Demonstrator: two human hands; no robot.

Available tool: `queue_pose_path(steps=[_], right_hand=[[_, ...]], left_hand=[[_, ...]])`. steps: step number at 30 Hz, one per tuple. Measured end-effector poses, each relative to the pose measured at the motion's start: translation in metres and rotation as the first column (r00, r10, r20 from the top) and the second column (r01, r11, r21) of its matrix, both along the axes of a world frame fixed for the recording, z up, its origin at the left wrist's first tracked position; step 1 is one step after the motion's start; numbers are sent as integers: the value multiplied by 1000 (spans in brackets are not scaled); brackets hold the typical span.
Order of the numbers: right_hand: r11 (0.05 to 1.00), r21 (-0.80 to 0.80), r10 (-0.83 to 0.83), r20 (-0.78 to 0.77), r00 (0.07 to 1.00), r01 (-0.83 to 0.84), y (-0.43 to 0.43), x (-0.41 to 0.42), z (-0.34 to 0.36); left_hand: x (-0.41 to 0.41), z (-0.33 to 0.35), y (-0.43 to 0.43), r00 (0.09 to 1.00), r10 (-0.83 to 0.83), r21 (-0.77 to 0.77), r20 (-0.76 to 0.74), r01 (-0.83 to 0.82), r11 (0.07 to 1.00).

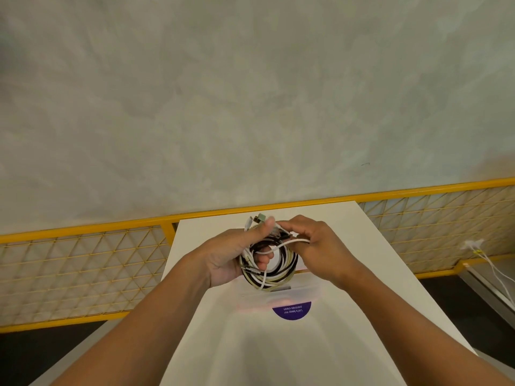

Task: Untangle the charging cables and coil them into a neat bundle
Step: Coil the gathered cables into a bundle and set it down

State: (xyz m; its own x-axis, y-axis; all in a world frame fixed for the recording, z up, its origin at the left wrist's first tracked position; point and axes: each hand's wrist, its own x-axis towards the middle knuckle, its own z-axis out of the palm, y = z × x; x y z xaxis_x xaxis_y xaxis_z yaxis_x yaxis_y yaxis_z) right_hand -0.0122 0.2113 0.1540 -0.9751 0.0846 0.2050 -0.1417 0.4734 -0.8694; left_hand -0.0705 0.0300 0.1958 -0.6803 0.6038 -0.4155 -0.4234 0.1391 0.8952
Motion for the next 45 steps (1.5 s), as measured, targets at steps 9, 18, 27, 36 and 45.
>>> queue_pose_path(steps=[9,18,27,36,45], right_hand=[[996,17,92,25,995,-93,1,0,4],[975,-220,70,174,982,-30,5,7,19],[949,-296,-34,235,972,104,-2,4,22],[969,-199,-125,127,984,149,8,9,32],[970,-181,-147,86,985,161,6,7,34]], left_hand=[[6,-10,11,984,121,-111,-132,-136,984],[9,-13,14,977,95,-157,-189,-126,980],[11,-12,20,966,185,-191,-181,-219,957],[6,-10,16,958,132,-264,-253,-199,944],[4,-9,16,943,87,-311,-323,-192,931]])
